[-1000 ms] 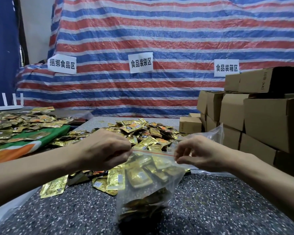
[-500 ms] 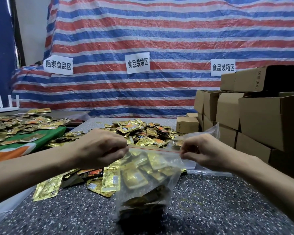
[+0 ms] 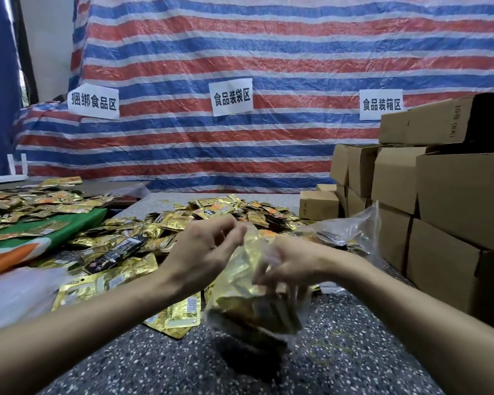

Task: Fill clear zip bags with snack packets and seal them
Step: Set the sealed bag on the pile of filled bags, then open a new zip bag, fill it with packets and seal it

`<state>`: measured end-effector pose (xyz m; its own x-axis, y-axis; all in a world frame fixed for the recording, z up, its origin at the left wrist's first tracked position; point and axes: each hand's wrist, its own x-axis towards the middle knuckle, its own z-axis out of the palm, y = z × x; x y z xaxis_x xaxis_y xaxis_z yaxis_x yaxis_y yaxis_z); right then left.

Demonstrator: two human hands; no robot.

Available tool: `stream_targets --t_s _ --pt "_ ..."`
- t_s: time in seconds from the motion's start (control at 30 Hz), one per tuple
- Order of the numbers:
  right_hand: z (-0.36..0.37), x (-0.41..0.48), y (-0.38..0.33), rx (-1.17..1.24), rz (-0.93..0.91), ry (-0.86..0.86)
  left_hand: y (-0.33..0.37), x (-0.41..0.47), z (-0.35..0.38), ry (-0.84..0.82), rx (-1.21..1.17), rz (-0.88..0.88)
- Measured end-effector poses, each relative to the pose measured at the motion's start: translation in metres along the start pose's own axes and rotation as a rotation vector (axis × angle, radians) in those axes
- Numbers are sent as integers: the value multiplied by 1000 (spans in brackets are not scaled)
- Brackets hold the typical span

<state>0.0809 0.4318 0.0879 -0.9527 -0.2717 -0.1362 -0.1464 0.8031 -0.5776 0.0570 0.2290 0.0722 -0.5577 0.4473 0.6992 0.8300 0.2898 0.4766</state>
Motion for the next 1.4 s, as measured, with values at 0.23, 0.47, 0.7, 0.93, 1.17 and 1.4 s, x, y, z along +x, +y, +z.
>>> stream_targets --t_s 0.23,0.47,0.7,0.93,1.17,1.4 --pt "-72 28 18 260 11 653 -6 -2 18 71 -111 -159" --pt "-107 56 84 -430 203 1104 -29 -13 43 -175 58 -151" --pt "-68 52 160 -349 565 363 -46 -21 44 -248 148 -165" --pt "-61 40 130 -398 538 523 -45 -23 33 -252 260 -143" --pt "1 49 37 -379 -13 610 -66 -41 -2 -241 666 -74" --pt "63 60 -13 -508 -211 247 -120 -78 -86 -271 1097 -310"
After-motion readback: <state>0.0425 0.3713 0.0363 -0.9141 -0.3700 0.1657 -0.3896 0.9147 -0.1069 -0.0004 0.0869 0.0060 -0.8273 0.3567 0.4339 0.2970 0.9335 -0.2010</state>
